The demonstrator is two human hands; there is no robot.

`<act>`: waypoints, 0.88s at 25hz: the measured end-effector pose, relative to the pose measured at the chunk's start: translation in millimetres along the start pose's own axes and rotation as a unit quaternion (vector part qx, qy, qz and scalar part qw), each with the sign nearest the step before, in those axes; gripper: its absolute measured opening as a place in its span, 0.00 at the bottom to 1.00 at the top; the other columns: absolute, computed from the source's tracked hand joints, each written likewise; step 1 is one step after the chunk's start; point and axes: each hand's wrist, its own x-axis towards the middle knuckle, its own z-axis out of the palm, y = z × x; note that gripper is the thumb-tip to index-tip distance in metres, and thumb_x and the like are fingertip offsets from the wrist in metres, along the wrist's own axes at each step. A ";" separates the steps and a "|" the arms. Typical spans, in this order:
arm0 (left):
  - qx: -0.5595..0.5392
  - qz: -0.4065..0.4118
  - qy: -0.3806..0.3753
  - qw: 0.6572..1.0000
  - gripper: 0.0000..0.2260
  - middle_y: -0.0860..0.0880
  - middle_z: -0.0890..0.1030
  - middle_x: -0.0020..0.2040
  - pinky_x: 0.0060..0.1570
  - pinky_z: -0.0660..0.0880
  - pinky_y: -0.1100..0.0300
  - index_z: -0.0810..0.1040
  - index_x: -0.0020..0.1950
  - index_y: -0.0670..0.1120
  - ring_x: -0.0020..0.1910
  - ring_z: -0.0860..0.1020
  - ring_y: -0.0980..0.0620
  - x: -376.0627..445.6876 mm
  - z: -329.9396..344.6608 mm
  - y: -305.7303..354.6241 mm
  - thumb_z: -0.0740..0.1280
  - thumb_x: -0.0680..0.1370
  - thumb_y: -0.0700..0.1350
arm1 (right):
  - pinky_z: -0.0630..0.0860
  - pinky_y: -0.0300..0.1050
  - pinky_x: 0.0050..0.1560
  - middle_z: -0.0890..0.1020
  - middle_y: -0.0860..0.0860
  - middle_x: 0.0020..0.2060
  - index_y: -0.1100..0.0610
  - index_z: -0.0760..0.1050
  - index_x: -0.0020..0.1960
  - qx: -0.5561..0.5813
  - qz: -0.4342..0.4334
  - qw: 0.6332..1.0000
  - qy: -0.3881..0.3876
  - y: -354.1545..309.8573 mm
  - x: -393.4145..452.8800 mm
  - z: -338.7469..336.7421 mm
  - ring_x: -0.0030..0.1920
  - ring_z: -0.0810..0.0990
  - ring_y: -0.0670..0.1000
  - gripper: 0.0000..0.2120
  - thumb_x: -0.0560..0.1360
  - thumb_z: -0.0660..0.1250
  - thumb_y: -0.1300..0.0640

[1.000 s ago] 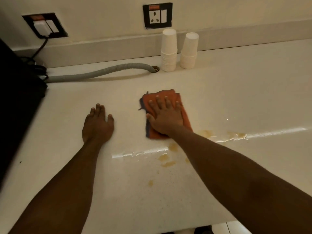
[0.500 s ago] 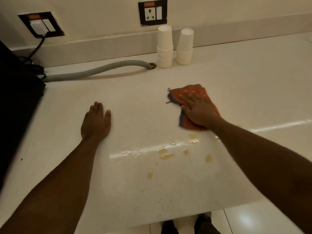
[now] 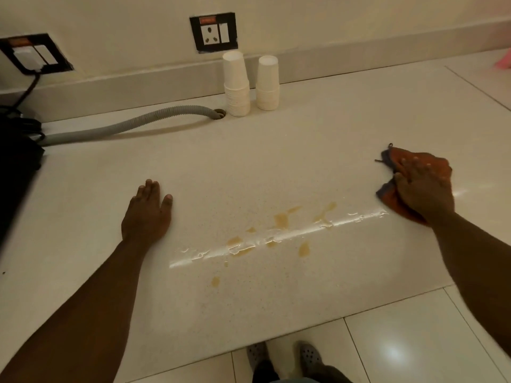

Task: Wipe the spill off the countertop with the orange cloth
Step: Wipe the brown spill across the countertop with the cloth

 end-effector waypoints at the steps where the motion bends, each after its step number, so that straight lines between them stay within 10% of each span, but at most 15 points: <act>1: -0.005 -0.002 0.000 1.000 0.29 0.46 0.50 0.80 0.76 0.46 0.53 0.50 0.79 0.43 0.79 0.49 0.48 -5.8 1.1 4.5 0.45 0.82 0.58 | 0.49 0.65 0.75 0.55 0.53 0.79 0.48 0.50 0.79 -0.002 0.032 0.999 0.016 -11.1 -5.2 -0.3 0.78 0.54 0.60 0.28 0.81 0.42 0.41; 5: -0.017 -0.015 0.003 1.000 0.32 0.45 0.50 0.80 0.76 0.46 0.52 0.51 0.79 0.43 0.79 0.49 0.47 -15.4 5.0 22.0 0.43 0.81 0.61 | 0.55 0.64 0.73 0.65 0.58 0.75 0.52 0.59 0.76 -0.016 -0.043 0.997 0.056 -108.0 -36.3 -0.3 0.73 0.62 0.63 0.26 0.79 0.48 0.48; 14: -0.030 -0.023 0.000 0.999 0.34 0.46 0.51 0.80 0.76 0.48 0.50 0.52 0.79 0.45 0.79 0.49 0.47 -40.7 11.3 24.0 0.40 0.79 0.64 | 0.39 0.56 0.76 0.44 0.44 0.79 0.42 0.41 0.78 -0.045 -0.432 0.896 -0.092 -171.9 -101.5 35.7 0.78 0.41 0.49 0.28 0.80 0.38 0.37; 22: -0.036 -0.084 0.008 0.996 0.31 0.47 0.51 0.80 0.75 0.48 0.51 0.53 0.79 0.46 0.79 0.50 0.48 -94.2 7.4 14.6 0.44 0.80 0.62 | 0.51 0.59 0.76 0.59 0.53 0.79 0.49 0.55 0.79 -0.032 -0.230 0.973 0.005 3.5 -8.8 1.7 0.78 0.57 0.56 0.26 0.82 0.48 0.44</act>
